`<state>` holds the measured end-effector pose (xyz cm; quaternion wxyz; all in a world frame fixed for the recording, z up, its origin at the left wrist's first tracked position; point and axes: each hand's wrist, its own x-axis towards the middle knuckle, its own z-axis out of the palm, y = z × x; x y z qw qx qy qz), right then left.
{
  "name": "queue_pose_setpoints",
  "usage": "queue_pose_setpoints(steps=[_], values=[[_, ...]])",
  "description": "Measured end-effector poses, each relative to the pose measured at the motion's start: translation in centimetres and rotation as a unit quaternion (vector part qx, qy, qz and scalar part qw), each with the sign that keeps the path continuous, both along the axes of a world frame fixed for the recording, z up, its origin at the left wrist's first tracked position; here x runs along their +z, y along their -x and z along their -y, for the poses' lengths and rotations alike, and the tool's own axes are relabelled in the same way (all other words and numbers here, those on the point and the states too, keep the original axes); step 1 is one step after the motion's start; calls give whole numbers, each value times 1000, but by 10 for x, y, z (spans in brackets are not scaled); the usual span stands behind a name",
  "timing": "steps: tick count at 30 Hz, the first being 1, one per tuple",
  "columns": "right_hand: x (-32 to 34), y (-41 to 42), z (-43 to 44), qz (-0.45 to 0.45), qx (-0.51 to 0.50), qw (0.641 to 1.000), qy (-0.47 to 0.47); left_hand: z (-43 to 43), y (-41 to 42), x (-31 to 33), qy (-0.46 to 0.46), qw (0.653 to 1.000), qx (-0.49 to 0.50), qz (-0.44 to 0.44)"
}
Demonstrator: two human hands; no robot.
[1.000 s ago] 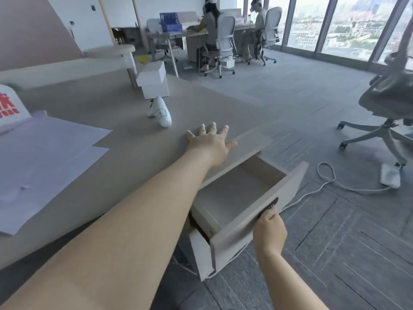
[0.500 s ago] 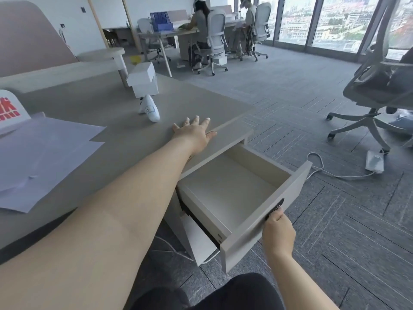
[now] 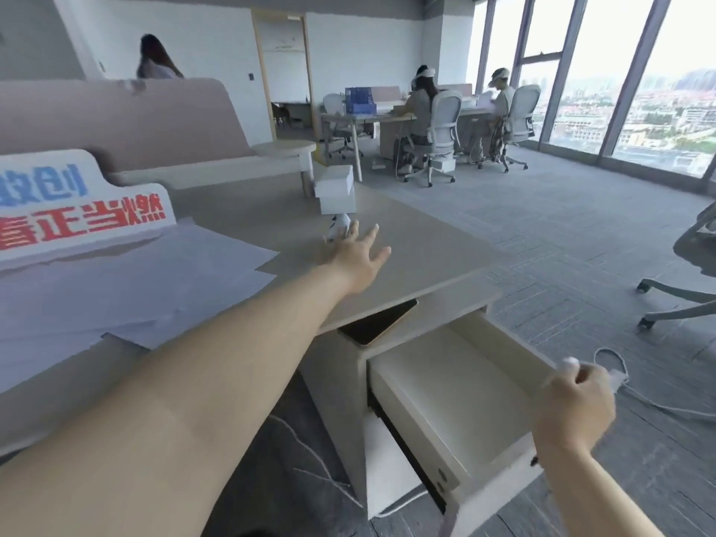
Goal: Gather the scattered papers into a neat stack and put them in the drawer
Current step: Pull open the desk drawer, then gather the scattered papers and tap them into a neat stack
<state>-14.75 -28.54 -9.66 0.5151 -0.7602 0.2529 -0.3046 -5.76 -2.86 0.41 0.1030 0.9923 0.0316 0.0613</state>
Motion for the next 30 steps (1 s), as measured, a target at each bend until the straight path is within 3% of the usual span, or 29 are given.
queue_pose_setpoints(steps=[5,10,13,17,21,26,30], values=[[58,-11,-105,91,181,978,39,-117,44,9,-11,992,122,23],[70,-1,-245,46,385,913,126,-243,109,8,2,969,245,15],[68,-1,-315,32,447,878,168,-310,146,0,-23,941,337,-17],[61,-20,-381,-9,468,860,204,-381,189,-19,-96,889,437,-100],[58,-55,-419,-63,469,830,294,-422,206,-41,6,891,425,-159],[53,-68,-430,-120,533,677,493,-451,203,-33,51,914,358,-186],[51,-42,-421,-65,540,676,497,-461,204,-40,33,925,337,-172]])
